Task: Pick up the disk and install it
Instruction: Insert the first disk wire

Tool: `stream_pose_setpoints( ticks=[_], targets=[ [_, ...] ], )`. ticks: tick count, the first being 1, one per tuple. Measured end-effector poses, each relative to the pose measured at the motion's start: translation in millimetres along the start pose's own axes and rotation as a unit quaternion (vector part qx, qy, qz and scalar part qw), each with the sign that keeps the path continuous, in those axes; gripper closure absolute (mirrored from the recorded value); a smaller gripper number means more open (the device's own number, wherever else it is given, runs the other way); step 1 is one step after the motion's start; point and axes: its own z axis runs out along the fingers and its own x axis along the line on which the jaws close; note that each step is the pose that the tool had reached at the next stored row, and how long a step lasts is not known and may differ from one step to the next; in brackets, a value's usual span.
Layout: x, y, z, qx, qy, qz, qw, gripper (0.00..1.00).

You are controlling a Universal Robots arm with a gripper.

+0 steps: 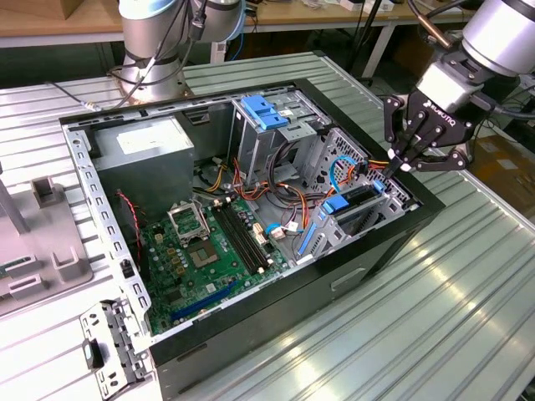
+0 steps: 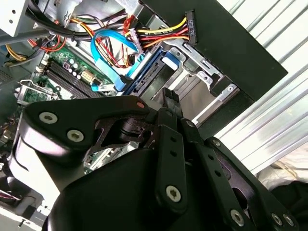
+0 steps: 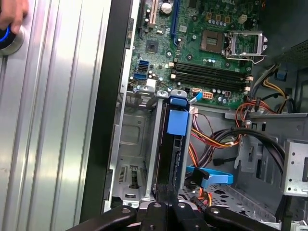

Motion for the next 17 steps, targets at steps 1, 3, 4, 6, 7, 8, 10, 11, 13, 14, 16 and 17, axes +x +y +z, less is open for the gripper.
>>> stream_pose_setpoints(
  ticks=[1,3,4,6,7,8,10,11,13,14,16,17],
  targets=[
    [0.0,0.0,0.0,-0.0003,0.0001,-0.003,0.99999,0.89],
    [0.0,0.0,0.0,-0.0010,0.0003,-0.010,0.99995,0.89],
    [0.0,0.0,0.0,-0.0013,0.0004,-0.014,0.99991,0.89],
    [0.0,0.0,0.0,-0.0019,0.0006,-0.019,0.99982,0.89],
    [0.0,0.0,0.0,-0.0020,0.0006,-0.021,0.99977,0.89],
    [0.0,0.0,0.0,-0.0024,0.0008,-0.025,0.99969,0.89],
    [0.0,0.0,0.0,-0.0030,0.0009,-0.031,0.99951,0.89],
    [0.0,0.0,0.0,-0.0032,0.0010,-0.033,0.99944,0.89],
    [0.0,0.0,0.0,-0.0043,0.0014,-0.044,0.99901,0.89],
    [0.0,0.0,0.0,-0.0048,0.0015,-0.049,0.99878,0.89],
    [0.0,0.0,0.0,-0.0058,0.0019,-0.060,0.99818,0.89],
    [0.0,0.0,0.0,-0.0062,0.0020,-0.064,0.99791,0.89]
  ],
)
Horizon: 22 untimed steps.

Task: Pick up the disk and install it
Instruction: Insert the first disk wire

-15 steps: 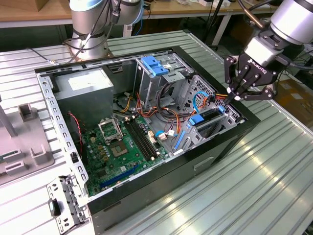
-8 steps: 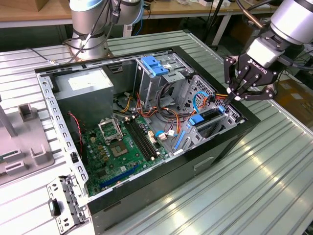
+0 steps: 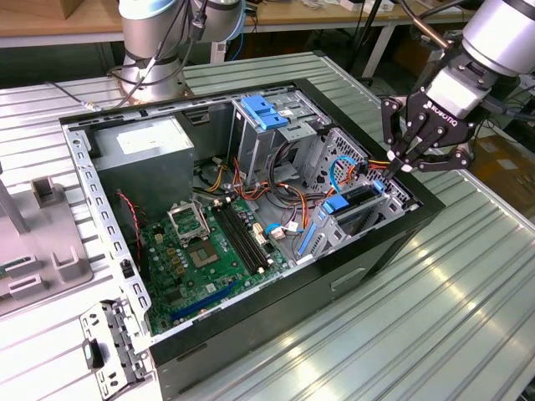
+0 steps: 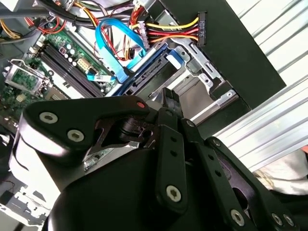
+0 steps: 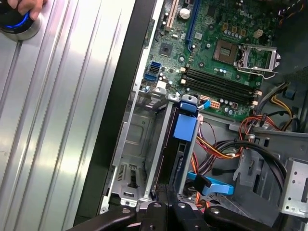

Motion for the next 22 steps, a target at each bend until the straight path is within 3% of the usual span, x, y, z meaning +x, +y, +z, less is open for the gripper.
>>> stream_pose_setpoints(
  ticks=[7,14,22],
  targets=[
    [0.0,0.0,0.0,-0.0036,0.0011,-0.037,0.99930,0.89],
    [0.0,0.0,0.0,-0.0066,0.0021,-0.068,0.99765,0.89],
    [0.0,0.0,0.0,-0.0105,0.0033,-0.108,0.99404,0.89]
  ],
)
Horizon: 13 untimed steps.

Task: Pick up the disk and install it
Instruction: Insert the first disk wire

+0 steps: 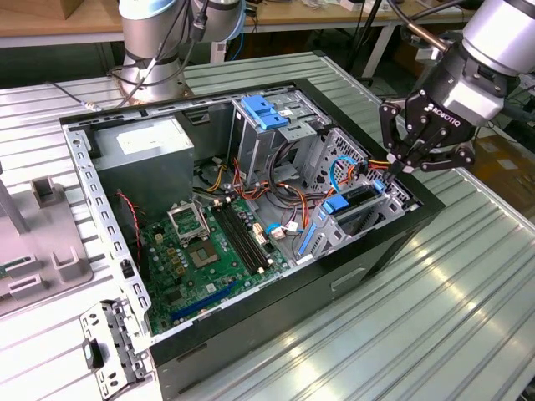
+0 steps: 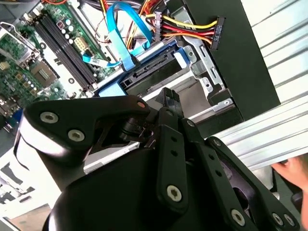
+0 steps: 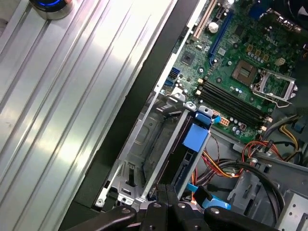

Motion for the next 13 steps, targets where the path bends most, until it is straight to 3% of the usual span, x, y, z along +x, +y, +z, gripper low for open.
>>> stream_pose_setpoints(
  ticks=[3,9,11,13],
  targets=[
    [0.0,0.0,0.0,-0.0026,0.0008,-0.027,0.99963,0.89],
    [0.0,0.0,0.0,-0.0067,0.0022,-0.069,0.99758,0.89],
    [0.0,0.0,0.0,-0.0093,0.0030,-0.095,0.99538,0.89],
    [0.0,0.0,0.1,-0.0108,0.0035,-0.111,0.99371,0.89]
  ],
)
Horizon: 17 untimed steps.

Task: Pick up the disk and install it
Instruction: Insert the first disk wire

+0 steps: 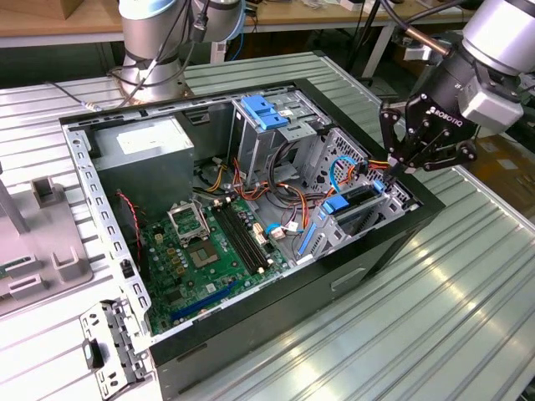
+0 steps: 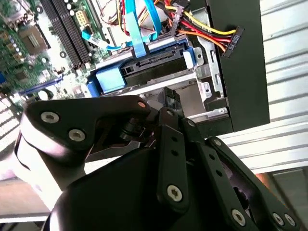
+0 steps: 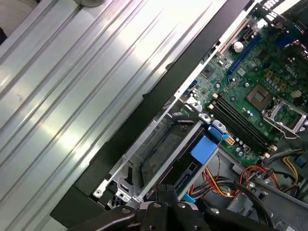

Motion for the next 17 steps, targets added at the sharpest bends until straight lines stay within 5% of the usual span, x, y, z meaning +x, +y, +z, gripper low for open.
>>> stream_pose_setpoints(
  ticks=[6,10,12,17],
  targets=[
    [0.0,0.0,0.1,-0.0056,0.0017,-0.058,0.99831,0.89],
    [0.0,0.0,0.2,-0.0086,0.0028,-0.089,0.99598,0.89],
    [0.0,0.0,0.2,-0.0105,0.0033,-0.108,0.99406,0.89],
    [0.0,0.0,0.2,-0.0107,0.0034,-0.111,0.99374,0.89]
  ],
)
